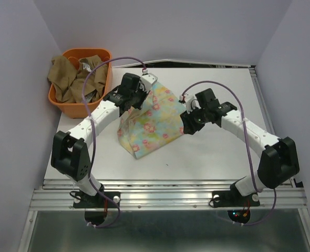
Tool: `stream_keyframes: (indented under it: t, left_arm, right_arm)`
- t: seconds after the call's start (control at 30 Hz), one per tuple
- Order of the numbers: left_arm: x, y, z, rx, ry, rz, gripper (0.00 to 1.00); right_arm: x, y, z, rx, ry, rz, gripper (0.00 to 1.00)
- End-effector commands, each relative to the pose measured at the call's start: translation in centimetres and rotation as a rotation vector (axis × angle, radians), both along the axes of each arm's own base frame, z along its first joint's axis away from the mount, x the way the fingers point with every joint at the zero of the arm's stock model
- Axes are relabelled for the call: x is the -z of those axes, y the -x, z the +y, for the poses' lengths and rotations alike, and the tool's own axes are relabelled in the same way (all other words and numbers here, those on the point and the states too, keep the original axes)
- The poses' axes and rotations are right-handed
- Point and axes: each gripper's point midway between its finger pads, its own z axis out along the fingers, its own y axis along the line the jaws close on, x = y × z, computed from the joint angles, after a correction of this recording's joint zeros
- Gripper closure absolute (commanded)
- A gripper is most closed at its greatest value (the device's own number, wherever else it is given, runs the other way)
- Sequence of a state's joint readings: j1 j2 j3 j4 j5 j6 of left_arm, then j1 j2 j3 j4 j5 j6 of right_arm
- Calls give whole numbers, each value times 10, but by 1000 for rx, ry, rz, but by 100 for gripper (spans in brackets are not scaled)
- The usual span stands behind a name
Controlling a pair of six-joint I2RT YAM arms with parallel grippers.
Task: Fold and stack the skirts
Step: Flatten the skirt out
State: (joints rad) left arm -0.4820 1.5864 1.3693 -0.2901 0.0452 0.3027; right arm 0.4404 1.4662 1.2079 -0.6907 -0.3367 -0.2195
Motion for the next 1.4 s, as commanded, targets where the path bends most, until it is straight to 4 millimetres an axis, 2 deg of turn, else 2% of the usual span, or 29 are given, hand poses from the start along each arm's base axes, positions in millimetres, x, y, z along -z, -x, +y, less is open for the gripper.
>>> stream_keyframes:
  t: [0.0, 0.03, 0.07, 0.13, 0.17, 0.27, 0.33, 0.37, 0.4, 0.53, 0.7, 0.77, 0.83, 0.87, 0.93, 0.97, 1.03, 1.07, 1.1, 1.17, 1.2, 1.23, 1.27, 1.3, 1.33, 1.37]
  left_arm:
    - [0, -5, 8, -42, 29, 9, 100]
    - [3, -8, 13, -52, 42, 25, 100]
    - [6, -10, 16, -58, 46, 39, 100]
    - [7, -12, 20, -61, 64, 68, 100]
    - [15, -14, 20, -57, 69, 98, 100]
    - [25, -13, 16, -38, 78, 152, 100]
    - [33, -13, 14, -32, 82, 177, 100]
    - [35, -12, 13, -31, 79, 184, 100]
    - [40, -12, 14, -35, 75, 196, 100]
    - [42, -13, 16, -31, 65, 202, 100]
    - [37, -20, 19, -34, 70, 196, 100]
    - [37, -22, 18, -35, 77, 200, 100]
    - [37, -21, 17, -31, 82, 202, 100]
    - [37, -20, 17, -31, 86, 206, 100]
    - [37, -18, 18, -28, 82, 210, 100]
    - [36, -19, 19, -32, 81, 208, 100]
    - [31, -19, 19, -29, 78, 200, 100]
    - [28, -20, 19, -28, 77, 194, 100]
    - [24, -22, 19, -27, 80, 185, 100]
    - [13, -29, 15, -25, 91, 163, 100]
    - [8, -34, 14, -28, 98, 152, 100]
    - [-9, -42, 11, -30, 112, 122, 100]
    - [-7, -50, 9, -37, 109, 125, 100]
    - [-28, -62, 6, -39, 124, 81, 100]
    - [-38, -69, 3, -40, 132, 61, 100]
    - [-30, -82, 0, -50, 124, 66, 100]
  right_arm:
    - [-8, 21, 62, -178, -136, -110, 48]
    - [-11, 18, 74, -218, -138, -185, 48]
    - [-8, 26, 87, -276, -117, -216, 48]
    - [-3, 26, 97, -366, -80, -298, 48]
    - [-9, 25, 107, -411, -99, -364, 47]
    - [-12, 48, 141, -599, -101, -511, 44]
    - [-1, 50, 158, -642, -96, -518, 42]
    - [-6, 53, 164, -660, -106, -539, 41]
    - [8, 57, 176, -703, -91, -540, 41]
    - [37, 56, 197, -786, -65, -542, 41]
    - [63, 63, 214, -888, -56, -517, 42]
    - [78, 55, 218, -877, -31, -512, 42]
    - [82, 48, 224, -872, -16, -514, 51]
    - [93, 46, 222, -872, 10, -496, 66]
    - [95, 45, 215, -865, 39, -501, 96]
    - [100, 48, 211, -862, 43, -483, 99]
    - [78, 45, 201, -805, 51, -519, 99]
    - [57, 44, 190, -763, 59, -567, 99]
    - [45, 41, 183, -737, 55, -587, 99]
    - [20, 21, 159, -638, 49, -620, 99]
    - [-9, 10, 145, -576, 33, -671, 99]
    - [-23, -1, 133, -523, 26, -685, 99]
    - [-36, -27, 106, -434, 48, -702, 99]
    - [-61, -41, 91, -379, 42, -753, 99]
    - [-74, -55, 76, -339, 56, -787, 99]
    - [-84, -81, 44, -253, 82, -804, 99]
